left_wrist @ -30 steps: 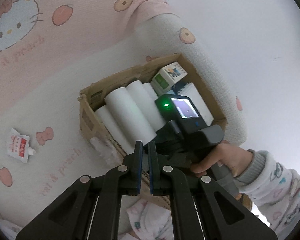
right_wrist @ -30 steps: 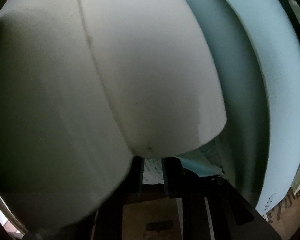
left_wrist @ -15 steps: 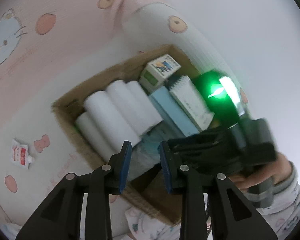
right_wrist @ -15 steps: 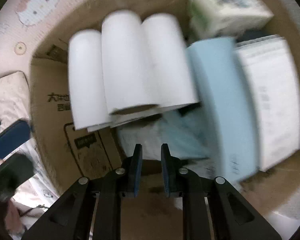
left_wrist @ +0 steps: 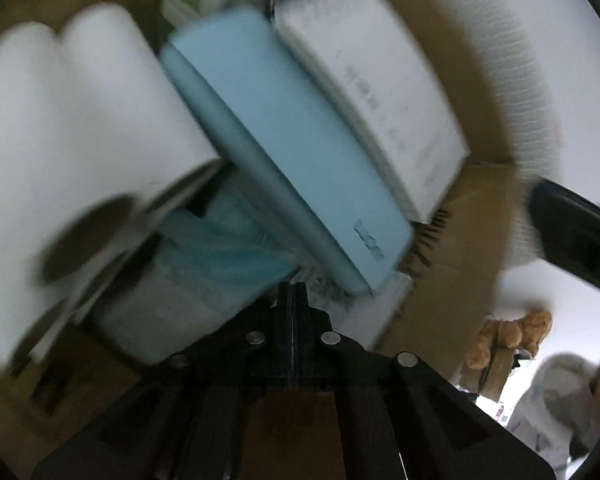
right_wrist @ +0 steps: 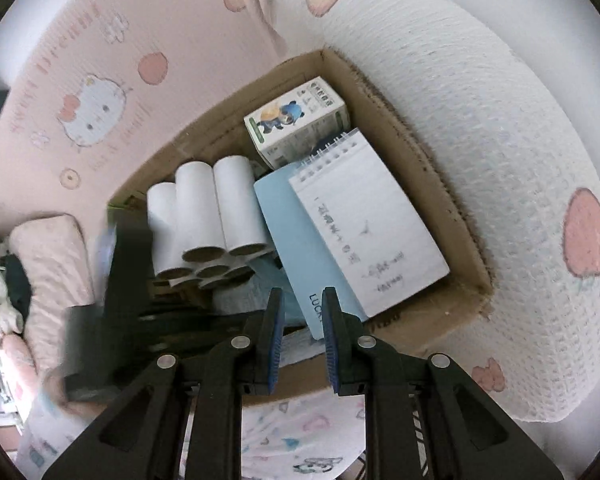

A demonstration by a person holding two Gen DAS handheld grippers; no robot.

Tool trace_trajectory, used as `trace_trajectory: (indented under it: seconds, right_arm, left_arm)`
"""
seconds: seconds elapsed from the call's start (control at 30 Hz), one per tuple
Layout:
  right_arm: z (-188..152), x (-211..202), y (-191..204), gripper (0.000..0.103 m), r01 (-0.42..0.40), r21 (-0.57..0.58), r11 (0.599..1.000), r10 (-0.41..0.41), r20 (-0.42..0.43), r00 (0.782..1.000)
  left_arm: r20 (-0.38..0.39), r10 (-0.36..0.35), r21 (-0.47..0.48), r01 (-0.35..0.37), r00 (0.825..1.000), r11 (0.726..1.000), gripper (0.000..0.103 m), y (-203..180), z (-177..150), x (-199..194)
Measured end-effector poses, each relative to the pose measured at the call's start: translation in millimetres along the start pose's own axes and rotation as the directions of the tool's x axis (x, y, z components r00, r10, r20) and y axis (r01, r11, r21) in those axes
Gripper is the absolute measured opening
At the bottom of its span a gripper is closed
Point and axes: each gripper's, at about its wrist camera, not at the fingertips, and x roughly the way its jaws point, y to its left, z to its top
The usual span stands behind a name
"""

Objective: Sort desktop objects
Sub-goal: 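Push the left tool into the box again to settle the wipes pack, then withdraw the left tool from the box and swing it toward the pouch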

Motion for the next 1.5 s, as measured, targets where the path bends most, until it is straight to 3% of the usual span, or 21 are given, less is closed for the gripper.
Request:
trace_trajectory:
  seconds: [0.2, 0.33, 0.5, 0.63, 0.73, 0.83, 0.93, 1.07, 1.17, 1.23, 1.27, 1.33, 1.4, 1.5]
  right_arm:
    - [-11.0, 1.3, -17.6, 0.015, 0.015, 0.014, 1.0, -0.015, 0.009, 1.0]
    - [-12.4, 5.2, -24.5, 0.015, 0.062, -0.006, 0.998, -0.062, 0.006, 0.998]
    - [-8.3, 6.3, -26.3, 0.015, 0.081, -0.017, 0.997, -0.081, 0.007, 0.997]
    - [-6.3, 4.7, -23.5, 0.015, 0.089, -0.008, 0.996, -0.089, 0.019, 0.996]
    - [-5.3, 3.8, -18.4, 0.015, 0.112, -0.012, 0.994, -0.112, 0.035, 0.993]
    - [-5.8, 0.2, -13.4, 0.015, 0.136, -0.015, 0.991, -0.135, 0.046, 0.99]
    - [-6.5, -5.6, -6.0, 0.015, 0.151, -0.021, 0.988, -0.15, 0.063, 0.987]
    - [-9.0, -13.8, 4.5, 0.015, 0.168, -0.033, 0.985, -0.165, 0.08, 0.983]
    - [-12.6, -20.2, 16.4, 0.015, 0.189, -0.05, 0.981, -0.184, 0.092, 0.979]
    - [-15.5, -23.9, 26.4, 0.015, 0.208, -0.073, 0.975, -0.201, 0.096, 0.975]
    - [-16.9, -25.3, 30.9, 0.015, 0.218, -0.086, 0.972, -0.21, 0.099, 0.973]
    - [-19.8, -27.3, 40.2, 0.015, 0.235, -0.11, 0.966, -0.224, 0.104, 0.969]
    - [-22.7, -27.9, 48.7, 0.015, 0.247, -0.136, 0.959, -0.234, 0.103, 0.967]
    - [-27.5, -25.6, 60.5, 0.015, 0.273, -0.169, 0.947, -0.259, 0.096, 0.961]
  left_arm:
    - [-0.083, 0.049, -0.004, -0.049, 0.995, 0.999, 0.0, 2.3, 8.7, 35.7]
    - [-0.096, 0.212, 0.046, -0.208, 0.973, 0.977, 0.0, 3.2, 6.6, 41.2]
    - [-0.13, 0.268, 0.067, -0.262, 0.954, 0.963, 0.001, 3.4, -0.9, 47.8]
    - [-0.119, 0.26, 0.073, -0.253, 0.958, 0.965, 0.001, 4.9, -5.8, 43.4]
    - [-0.044, 0.256, 0.08, -0.252, 0.966, 0.964, 0.006, 2.2, -14.2, 22.4]
    - [0.078, 0.219, 0.138, -0.228, 0.973, 0.964, 0.037, -7.9, -25.3, -9.2]
    - [0.198, 0.192, 0.171, -0.227, 0.961, 0.959, 0.042, -15.7, -40.9, -45.6]
    - [0.331, 0.179, 0.169, -0.244, 0.927, 0.955, 0.05, -17.5, -64.3, -86.0]
    - [0.406, 0.192, 0.136, -0.267, 0.894, 0.954, 0.05, -11.9, -83.3, -107.8]
    - [0.431, 0.157, 0.128, -0.232, 0.889, 0.964, 0.046, -5.2, -94.0, -118.0]
    - [0.436, 0.12, 0.127, -0.193, 0.892, 0.973, 0.038, -3.5, -94.2, -120.8]
    - [0.439, 0.078, 0.105, -0.137, 0.895, 0.985, 0.002, -1.5, -89.3, -122.6]
    - [0.464, 0.054, 0.082, -0.104, 0.884, 0.991, 0.001, 6.7, -97.7, -124.8]
    - [0.535, 0.011, 0.106, -0.08, 0.844, 0.991, 0.001, 8.2, -104.8, -127.8]
